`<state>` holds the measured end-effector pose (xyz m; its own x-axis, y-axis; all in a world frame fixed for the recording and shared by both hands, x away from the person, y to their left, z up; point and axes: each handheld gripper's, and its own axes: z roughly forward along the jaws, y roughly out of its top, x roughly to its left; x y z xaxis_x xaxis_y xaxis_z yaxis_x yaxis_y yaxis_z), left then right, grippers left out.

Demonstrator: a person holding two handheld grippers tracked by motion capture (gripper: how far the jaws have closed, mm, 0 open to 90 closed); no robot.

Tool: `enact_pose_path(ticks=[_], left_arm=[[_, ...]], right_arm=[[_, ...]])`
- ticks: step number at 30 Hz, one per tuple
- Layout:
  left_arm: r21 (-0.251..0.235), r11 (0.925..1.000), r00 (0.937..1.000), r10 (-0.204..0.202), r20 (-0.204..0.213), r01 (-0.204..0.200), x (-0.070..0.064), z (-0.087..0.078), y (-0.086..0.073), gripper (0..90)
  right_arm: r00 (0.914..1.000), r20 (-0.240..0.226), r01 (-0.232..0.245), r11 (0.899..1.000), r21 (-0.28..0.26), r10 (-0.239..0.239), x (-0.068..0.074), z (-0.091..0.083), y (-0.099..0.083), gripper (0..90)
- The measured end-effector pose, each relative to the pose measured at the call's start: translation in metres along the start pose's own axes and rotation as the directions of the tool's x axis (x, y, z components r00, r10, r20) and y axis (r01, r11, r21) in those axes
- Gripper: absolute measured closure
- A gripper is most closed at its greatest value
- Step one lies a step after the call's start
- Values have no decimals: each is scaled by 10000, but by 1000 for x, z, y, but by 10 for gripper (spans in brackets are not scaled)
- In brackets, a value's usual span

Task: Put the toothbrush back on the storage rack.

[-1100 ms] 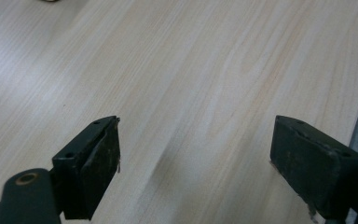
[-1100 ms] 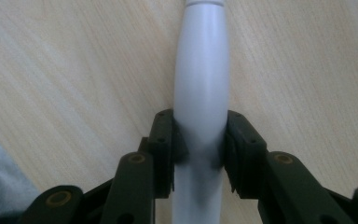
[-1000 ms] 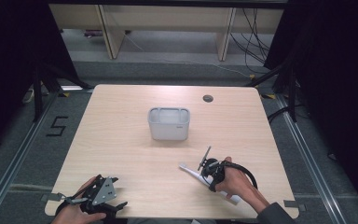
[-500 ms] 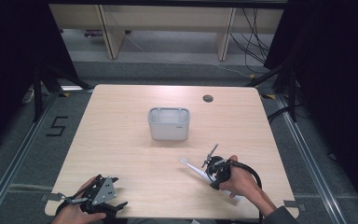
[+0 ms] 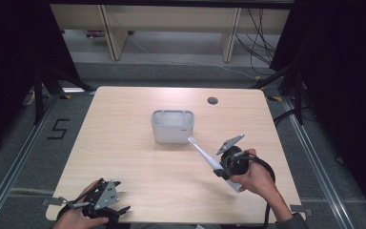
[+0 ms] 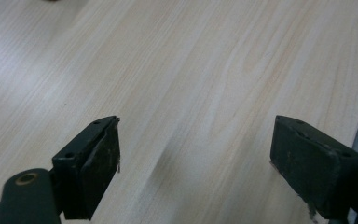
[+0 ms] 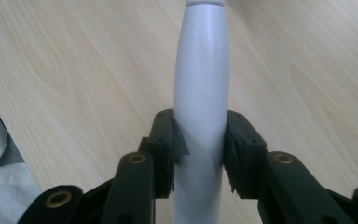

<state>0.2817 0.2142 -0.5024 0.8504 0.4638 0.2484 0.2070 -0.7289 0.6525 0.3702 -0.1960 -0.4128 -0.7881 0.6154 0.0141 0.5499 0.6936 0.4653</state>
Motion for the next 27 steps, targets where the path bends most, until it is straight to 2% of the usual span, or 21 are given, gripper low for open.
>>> enact_pose_path(ticks=[1,2,3,4,5,8,10,11,13,15,16,17,18,19,20,22,23,24,25,26,27], left_arm=[[151,9998,9999,96,-108,-94,0,-1,0,157],[49,10000,10000,18,-45,-18,1,0,0,157],[48,10000,10000,17,-44,-17,1,0,0,156],[14,10000,10000,-9,-46,9,0,0,0,156],[7,10000,10000,6,-25,-6,0,0,0,156],[145,9998,9998,139,-104,-138,1,0,0,156],[5,10000,10000,-6,-31,6,0,0,0,156],[-6,10000,10000,-3,-15,3,0,0,0,157],[60,10000,10000,36,-67,-36,0,0,0,156],[26,10000,10000,9,-50,-9,0,0,0,156],[3,10000,10000,11,-28,-11,0,0,0,156],[107,9999,10000,80,-44,-80,1,-1,0,157],[68,9999,9999,78,-113,-78,0,0,0,156],[48,10000,10000,28,-20,-28,1,0,0,156],[61,10000,10000,32,-50,-32,1,0,0,156],[-5,10000,10000,2,-6,-2,0,0,0,157],[76,10000,10000,27,-30,-27,0,0,0,157],[19,10000,10000,20,3,-20,0,0,0,156],[137,9998,9998,152,-94,-151,1,0,0,157],[50,10000,9996,48,-265,-47,0,1,0,157],[-11,10000,9999,-7,-100,7,-1,0,0,156]], right_arm=[[9999,8,-140,9995,-282,140,-3,-3,2,669],[9999,8,-140,9995,-282,140,-3,-3,2,669],[9997,-139,-191,9985,-507,184,-4,-4,4,669],[9999,-26,-157,9967,-794,155,-5,-5,6,669],[9994,-22,-355,9956,-866,355,-6,-6,8,669],[9993,-155,-365,9876,-1527,345,-11,-8,14,669],[9999,-73,-125,9768,-2139,112,-17,-9,18,669],[9995,-125,-324,9641,-2635,302,-21,-9,21,669],[9986,-199,-529,9617,-2691,494,-23,-11,23,669],[9961,-174,-873,9476,-3074,861,-26,-11,26,669],[9967,-243,-806,9396,-3327,769,-30,-9,28,669],[9964,-224,-842,9434,-3208,814,-31,-11,29,669],[9964,-155,-831,9323,-3521,830,-32,-9,31,669],[9940,-323,-1094,9313,-3475,1047,-33,-9,32,669],[9953,-252,-963,9232,-3720,937,-36,-8,33,669],[9943,-333,-1060,9113,-3980,1011,-41,-7,36,669],[9927,-351,-1193,9032,-4122,1151,-42,-6,37,669],[9898,-468,-1421,9000,-4121,1348,-42,-6,38,669],[9892,-434,-1447,8842,-4442,1401,-45,-4,40,669],[9892,-434,-1447,8842,-4442,1401,-45,-4,40,669],[9906,-268,-1317,8799,-4566,1343,-48,-5,41,669]])
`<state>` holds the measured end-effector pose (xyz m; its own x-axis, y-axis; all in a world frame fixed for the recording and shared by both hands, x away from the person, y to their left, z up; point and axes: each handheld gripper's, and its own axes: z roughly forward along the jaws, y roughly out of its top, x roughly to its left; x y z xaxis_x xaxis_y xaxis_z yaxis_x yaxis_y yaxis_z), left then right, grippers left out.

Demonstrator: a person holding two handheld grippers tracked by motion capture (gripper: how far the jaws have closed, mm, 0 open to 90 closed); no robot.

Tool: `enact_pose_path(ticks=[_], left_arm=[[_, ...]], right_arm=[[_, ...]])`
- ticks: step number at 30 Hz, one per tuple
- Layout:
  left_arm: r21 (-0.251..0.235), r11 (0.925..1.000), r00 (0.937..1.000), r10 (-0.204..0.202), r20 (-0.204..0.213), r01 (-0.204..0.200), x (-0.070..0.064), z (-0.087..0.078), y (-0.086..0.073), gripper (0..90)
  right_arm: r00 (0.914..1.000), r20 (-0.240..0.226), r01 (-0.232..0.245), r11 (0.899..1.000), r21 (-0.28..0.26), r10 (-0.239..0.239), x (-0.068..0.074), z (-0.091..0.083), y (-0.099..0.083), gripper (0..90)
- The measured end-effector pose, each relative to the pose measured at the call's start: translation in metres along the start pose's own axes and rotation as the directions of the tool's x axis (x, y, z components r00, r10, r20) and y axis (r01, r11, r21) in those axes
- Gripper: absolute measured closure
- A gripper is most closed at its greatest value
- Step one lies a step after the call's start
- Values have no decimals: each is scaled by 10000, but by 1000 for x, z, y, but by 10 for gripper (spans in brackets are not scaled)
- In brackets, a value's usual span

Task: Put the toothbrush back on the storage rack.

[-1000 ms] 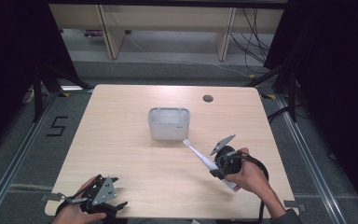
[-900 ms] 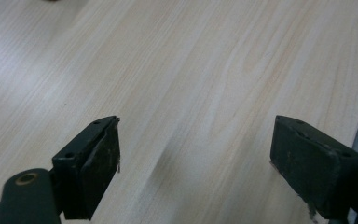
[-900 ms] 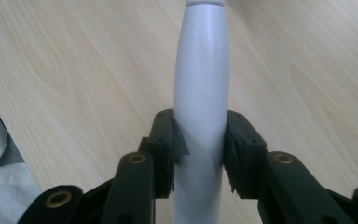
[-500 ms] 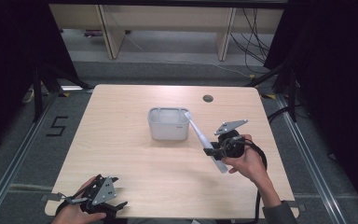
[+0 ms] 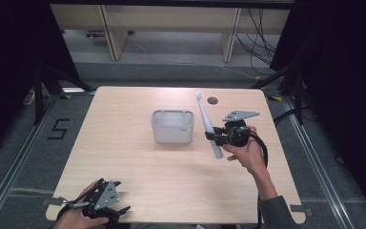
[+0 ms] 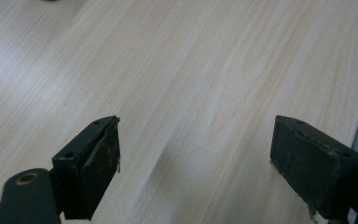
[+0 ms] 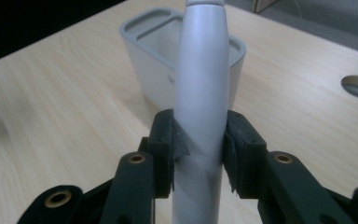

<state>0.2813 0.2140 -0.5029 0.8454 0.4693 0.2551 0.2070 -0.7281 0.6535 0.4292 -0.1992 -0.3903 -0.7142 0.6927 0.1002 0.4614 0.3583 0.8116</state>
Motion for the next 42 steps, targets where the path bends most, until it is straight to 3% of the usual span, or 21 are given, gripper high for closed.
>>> enact_pose_path(ticks=[1,2,3,5,7,17,19,21,23,25,28,31,37,38,42], left_arm=[[61,10000,9999,23,107,-23,0,0,0,156],[5,10000,9999,32,140,-32,0,0,0,156],[48,10000,9998,20,197,-21,1,0,0,157],[70,10000,10000,58,-37,-58,1,0,0,156],[89,10000,9999,29,127,-30,0,0,0,157],[74,10000,9999,50,112,-51,0,0,0,157],[5,10000,9999,29,142,-29,0,0,0,156],[95,9999,9999,97,-79,-96,1,1,0,156],[13,10000,9998,28,180,-28,0,0,0,157],[-40,10000,9998,25,188,-24,0,0,0,157],[79,10000,9999,57,84,-58,0,-1,0,156],[-15,10000,9999,25,163,-25,1,0,0,156],[37,10000,9999,50,117,-50,1,0,0,157],[92,9999,9999,101,-42,-101,1,0,0,156],[89,9999,9997,139,177,-141,1,0,0,156]], right_arm=[[9998,59,205,9995,-253,-203,-3,1,1,669],[9998,14,-177,9995,-244,178,-1,1,2,669],[9998,145,122,9991,-406,-116,-4,2,3,669],[9994,164,-281,9980,-563,290,-3,3,6,669],[9997,261,51,9960,-896,-28,-7,4,10,669],[9984,433,-285,9822,-1857,372,-8,13,30,669],[9985,416,-256,9801,-1970,345,-8,17,35,669],[9987,438,-147,9790,-2034,241,-9,18,37,669],[9989,396,-167,9753,-2205,260,-7,21,40,668],[9992,365,-65,9746,-2240,150,-7,23,44,669],[9985,312,-360,9699,-2409,448,-4,27,50,669],[9989,224,-342,9700,-2409,408,-5,28,53,668],[9991,201,-312,9601,-2779,382,-3,33,60,668],[9981,135,-542,9578,-2822,605,-1,36,62,669],[9989,142,-381,9554,-2930,441,-2,41,67,669]])
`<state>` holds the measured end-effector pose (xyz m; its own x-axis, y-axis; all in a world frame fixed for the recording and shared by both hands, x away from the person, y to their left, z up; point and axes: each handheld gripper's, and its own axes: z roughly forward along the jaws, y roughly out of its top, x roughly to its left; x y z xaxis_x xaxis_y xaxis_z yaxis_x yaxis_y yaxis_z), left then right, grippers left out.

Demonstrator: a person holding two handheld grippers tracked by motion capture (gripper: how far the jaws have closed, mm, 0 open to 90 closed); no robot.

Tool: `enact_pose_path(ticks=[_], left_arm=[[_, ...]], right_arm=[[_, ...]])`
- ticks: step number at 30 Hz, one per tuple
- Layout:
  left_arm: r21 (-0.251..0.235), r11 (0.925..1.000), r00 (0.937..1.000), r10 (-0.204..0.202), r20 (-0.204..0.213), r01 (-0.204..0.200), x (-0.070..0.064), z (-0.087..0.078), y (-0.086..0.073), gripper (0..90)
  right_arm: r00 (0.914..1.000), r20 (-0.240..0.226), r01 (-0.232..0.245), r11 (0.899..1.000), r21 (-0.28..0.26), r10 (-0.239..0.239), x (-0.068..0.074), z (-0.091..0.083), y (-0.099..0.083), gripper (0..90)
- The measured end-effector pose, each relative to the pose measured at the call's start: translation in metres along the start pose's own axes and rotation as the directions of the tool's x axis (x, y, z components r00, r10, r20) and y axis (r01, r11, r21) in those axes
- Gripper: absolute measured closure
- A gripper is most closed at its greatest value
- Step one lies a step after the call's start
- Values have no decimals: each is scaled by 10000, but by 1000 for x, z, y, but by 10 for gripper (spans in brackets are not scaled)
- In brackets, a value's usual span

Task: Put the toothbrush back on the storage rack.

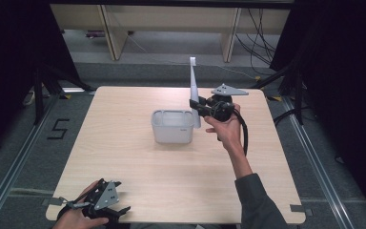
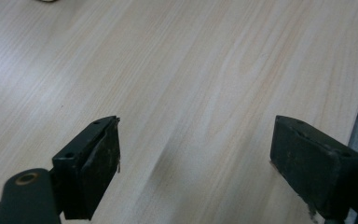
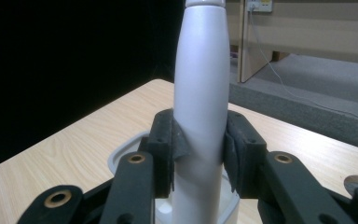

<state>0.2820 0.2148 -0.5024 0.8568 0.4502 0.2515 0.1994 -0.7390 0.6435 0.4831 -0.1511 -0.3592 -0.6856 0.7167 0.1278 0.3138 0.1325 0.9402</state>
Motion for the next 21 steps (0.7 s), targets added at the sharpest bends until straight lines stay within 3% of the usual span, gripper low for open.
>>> enact_pose_path(ticks=[2,4,9,19,20,21], left_arm=[[-23,10000,9999,-71,-119,70,0,0,0,156],[-81,9999,9999,-89,61,90,0,0,0,156],[-63,10000,10000,-16,6,16,0,-1,0,156],[-45,10000,10000,12,-2,-12,0,-1,0,157],[-63,10000,10000,5,32,-5,0,-1,0,156],[142,9999,9994,-48,351,43,1,-2,1,156]], right_arm=[[10000,30,-57,10000,-7,57,1,4,2,668],[9999,124,-20,10000,-1,20,0,9,4,668],[9988,113,-482,9988,-21,482,-3,21,3,668],[9989,216,-414,9991,-73,415,-6,39,2,668],[9983,270,-512,9987,-31,513,-6,41,1,668],[9983,270,-512,9987,-31,513,-6,41,1,668]])
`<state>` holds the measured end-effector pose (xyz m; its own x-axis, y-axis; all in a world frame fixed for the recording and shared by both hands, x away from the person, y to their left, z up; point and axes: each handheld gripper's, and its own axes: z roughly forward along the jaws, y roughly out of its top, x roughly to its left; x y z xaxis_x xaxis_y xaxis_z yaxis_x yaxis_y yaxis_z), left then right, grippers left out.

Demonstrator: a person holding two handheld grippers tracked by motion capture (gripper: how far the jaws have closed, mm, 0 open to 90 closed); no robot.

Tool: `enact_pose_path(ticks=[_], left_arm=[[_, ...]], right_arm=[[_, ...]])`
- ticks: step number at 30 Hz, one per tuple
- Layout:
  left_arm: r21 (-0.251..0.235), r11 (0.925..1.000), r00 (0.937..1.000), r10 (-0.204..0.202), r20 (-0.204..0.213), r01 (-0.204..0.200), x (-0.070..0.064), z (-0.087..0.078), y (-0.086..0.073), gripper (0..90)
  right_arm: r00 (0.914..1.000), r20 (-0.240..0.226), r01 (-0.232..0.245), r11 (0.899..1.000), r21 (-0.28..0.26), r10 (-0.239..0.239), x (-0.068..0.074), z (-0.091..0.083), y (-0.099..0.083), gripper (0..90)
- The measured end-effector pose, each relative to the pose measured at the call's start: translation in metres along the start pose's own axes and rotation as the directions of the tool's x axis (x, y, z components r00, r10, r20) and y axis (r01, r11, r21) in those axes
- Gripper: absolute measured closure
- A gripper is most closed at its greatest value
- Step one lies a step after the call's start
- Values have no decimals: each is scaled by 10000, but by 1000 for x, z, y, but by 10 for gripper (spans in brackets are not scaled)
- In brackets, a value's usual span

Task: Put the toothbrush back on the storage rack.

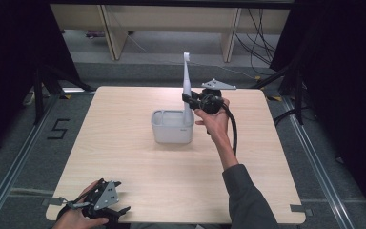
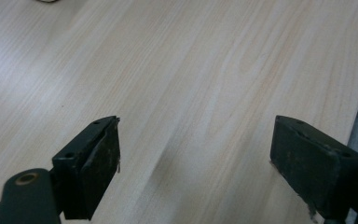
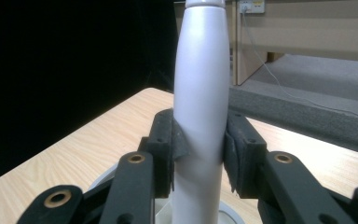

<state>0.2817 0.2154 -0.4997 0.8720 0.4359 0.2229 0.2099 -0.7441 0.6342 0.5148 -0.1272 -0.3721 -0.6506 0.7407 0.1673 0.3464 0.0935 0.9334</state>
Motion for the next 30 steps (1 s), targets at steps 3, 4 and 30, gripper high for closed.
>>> enact_pose_path(ticks=[3,4,30], left_arm=[[-110,9999,9994,109,-322,-113,-1,1,-1,157],[-213,9998,9995,51,-326,-58,-1,2,-1,157],[-179,9998,9995,66,-323,-72,-1,2,-1,157]], right_arm=[[10000,46,-6,10000,-8,6,-1,4,-1,668],[10000,14,-18,10000,-94,18,-2,5,-2,668],[9990,412,-183,9997,175,176,-8,12,-15,667]])
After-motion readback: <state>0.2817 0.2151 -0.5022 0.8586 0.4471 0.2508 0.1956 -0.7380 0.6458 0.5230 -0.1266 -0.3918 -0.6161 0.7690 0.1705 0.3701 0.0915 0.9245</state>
